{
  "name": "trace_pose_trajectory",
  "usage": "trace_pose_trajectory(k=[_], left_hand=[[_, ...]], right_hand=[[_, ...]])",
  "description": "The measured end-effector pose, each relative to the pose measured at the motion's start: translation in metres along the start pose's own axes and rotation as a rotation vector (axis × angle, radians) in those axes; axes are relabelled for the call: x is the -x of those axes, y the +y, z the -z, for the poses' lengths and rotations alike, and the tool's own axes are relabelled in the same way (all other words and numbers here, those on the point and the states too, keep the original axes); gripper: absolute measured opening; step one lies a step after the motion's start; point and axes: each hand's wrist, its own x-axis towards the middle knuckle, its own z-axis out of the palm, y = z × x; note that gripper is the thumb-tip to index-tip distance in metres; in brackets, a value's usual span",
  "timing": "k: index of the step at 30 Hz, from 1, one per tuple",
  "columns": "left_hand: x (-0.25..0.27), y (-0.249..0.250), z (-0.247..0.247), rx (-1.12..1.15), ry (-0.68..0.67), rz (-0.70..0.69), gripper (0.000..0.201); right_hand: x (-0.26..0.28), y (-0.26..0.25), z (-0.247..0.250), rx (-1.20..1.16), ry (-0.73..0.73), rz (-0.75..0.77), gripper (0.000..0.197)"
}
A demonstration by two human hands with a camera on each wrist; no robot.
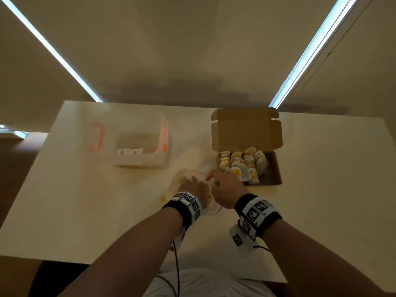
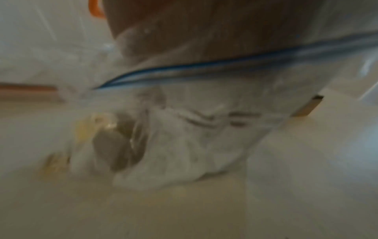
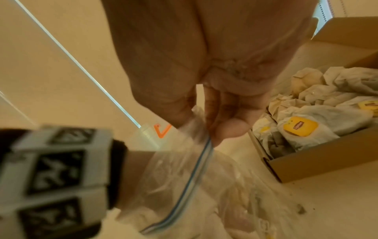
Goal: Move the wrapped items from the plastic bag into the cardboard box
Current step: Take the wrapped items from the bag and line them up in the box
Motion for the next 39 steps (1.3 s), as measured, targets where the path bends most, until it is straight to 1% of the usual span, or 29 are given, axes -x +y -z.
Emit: trace_pose_trajectory(k=[3, 5, 6, 9, 10, 12, 15, 16, 18, 19, 22, 26, 28, 29, 32, 34, 37, 39], left_hand=[[0.001, 0.002, -0.008, -0.082, 0.017, 0.063, 0.053], [0.001, 0.001, -0.014, -0.087, 0.035, 0.120, 0.043], [0.003, 0.000, -0.015, -0.091, 0.037, 0.126, 0.040], [0.003, -0.004, -0.016, -0.068, 0.022, 0.112, 0.045], [0.004, -0.006, -0.015, -0.046, 0.037, 0.098, 0.045], [0.008, -0.009, -0.008, 0.015, 0.073, 0.086, 0.040], [0.016, -0.016, 0.005, 0.136, 0.159, 0.047, 0.018], [0.017, -0.018, 0.008, 0.189, 0.196, 0.036, 0.013], [0.021, -0.023, 0.015, 0.276, 0.263, 0.021, 0.026], [0.026, -0.025, 0.019, 0.327, 0.281, 0.013, 0.028], [0.037, -0.032, 0.029, 0.510, 0.322, -0.029, 0.024], [0.040, -0.044, 0.036, 0.703, 0.274, -0.046, 0.026], [0.041, -0.048, 0.038, 0.858, 0.228, -0.057, 0.033], [0.043, -0.050, 0.039, 0.985, 0.195, -0.055, 0.034], [0.055, -0.052, 0.043, 1.463, 0.067, -0.015, 0.021], [0.062, -0.053, 0.046, 1.745, -0.019, -0.019, 0.017], [0.071, -0.053, 0.053, 2.034, -0.097, -0.001, 0.017], [0.078, -0.051, 0.060, 2.214, -0.107, 0.025, 0.017]], right_hand=[[0.008, -0.004, 0.000, -0.103, 0.070, 0.013, 0.029], [0.012, -0.007, 0.000, -0.140, 0.111, 0.029, 0.029], [0.014, -0.007, 0.001, -0.157, 0.131, 0.037, 0.028], [0.017, -0.007, 0.002, -0.177, 0.182, 0.052, 0.028], [0.018, -0.006, 0.002, -0.174, 0.192, 0.051, 0.029], [0.019, -0.004, 0.003, -0.171, 0.201, 0.032, 0.030], [0.020, -0.001, 0.003, -0.179, 0.219, 0.017, 0.029], [0.020, 0.000, 0.003, -0.181, 0.222, 0.011, 0.028], [0.020, 0.001, 0.004, -0.175, 0.226, -0.004, 0.028], [0.020, 0.002, 0.004, -0.167, 0.222, -0.009, 0.028], [0.019, 0.004, 0.004, -0.164, 0.207, -0.012, 0.027], [0.020, 0.006, 0.005, -0.160, 0.200, -0.021, 0.029], [0.020, 0.006, 0.005, -0.154, 0.200, -0.014, 0.030], [0.020, 0.007, 0.004, -0.151, 0.196, -0.015, 0.030], [0.020, 0.007, 0.002, -0.138, 0.185, -0.018, 0.030], [0.020, 0.008, 0.002, -0.126, 0.190, -0.007, 0.030], [0.021, 0.009, 0.003, -0.118, 0.171, -0.014, 0.029], [0.021, 0.010, 0.003, -0.119, 0.163, -0.021, 0.029]])
